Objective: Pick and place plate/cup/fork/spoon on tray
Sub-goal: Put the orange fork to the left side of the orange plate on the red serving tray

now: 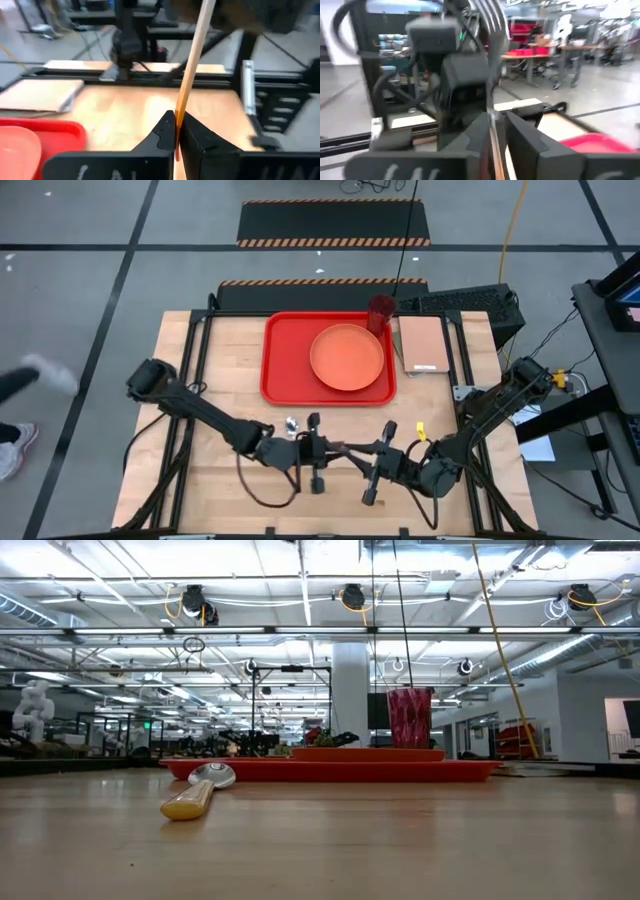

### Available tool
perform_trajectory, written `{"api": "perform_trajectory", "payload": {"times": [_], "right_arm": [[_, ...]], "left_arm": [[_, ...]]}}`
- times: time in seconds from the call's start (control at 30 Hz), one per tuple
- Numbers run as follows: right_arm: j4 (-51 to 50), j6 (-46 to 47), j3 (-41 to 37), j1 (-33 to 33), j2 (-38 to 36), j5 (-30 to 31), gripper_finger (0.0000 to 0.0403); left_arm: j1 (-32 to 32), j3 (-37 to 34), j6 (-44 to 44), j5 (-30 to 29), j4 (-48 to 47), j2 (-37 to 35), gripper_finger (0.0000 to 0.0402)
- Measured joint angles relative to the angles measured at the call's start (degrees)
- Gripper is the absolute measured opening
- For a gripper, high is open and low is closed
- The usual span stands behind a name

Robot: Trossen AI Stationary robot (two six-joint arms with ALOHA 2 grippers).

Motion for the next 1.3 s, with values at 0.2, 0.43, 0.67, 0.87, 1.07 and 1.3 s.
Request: {"api": "perform_trajectory", "payload": {"times": [0.2,0.43,0.67,0.87,1.07,1.3], "right_arm": [[-6.7,11.2,0.0,-2.3,-0.3,-8.0,0.0126],[-14.3,18.1,0.0,-6.2,-0.3,-20.1,0.0186],[-14.3,14.5,0.0,-6.5,-0.3,-20.2,0.0193],[-13.4,13.1,0.0,-6.7,-0.3,-19.9,0.0162],[-13.3,12.9,0.0,-6.7,-0.3,-20.4,0.0085],[-13.4,11.3,0.1,-6.7,-0.3,-20.8,0.0008]], "left_arm": [[-1.7,0.0,-7.0,1.6,-16.5,-3.3,0.0007],[-2.8,0.0,-7.9,3.6,-22.0,-4.6,0.0011],[-2.2,0.0,-7.8,4.7,-21.6,-4.6,0.0013],[-2.2,0.0,-7.9,4.7,-19.8,-4.6,0.0007],[-2.1,0.0,-8.2,4.6,-18.9,-4.6,0.0014],[-2.1,0.0,-9.3,4.5,-17.5,-4.5,0.0014]]}}
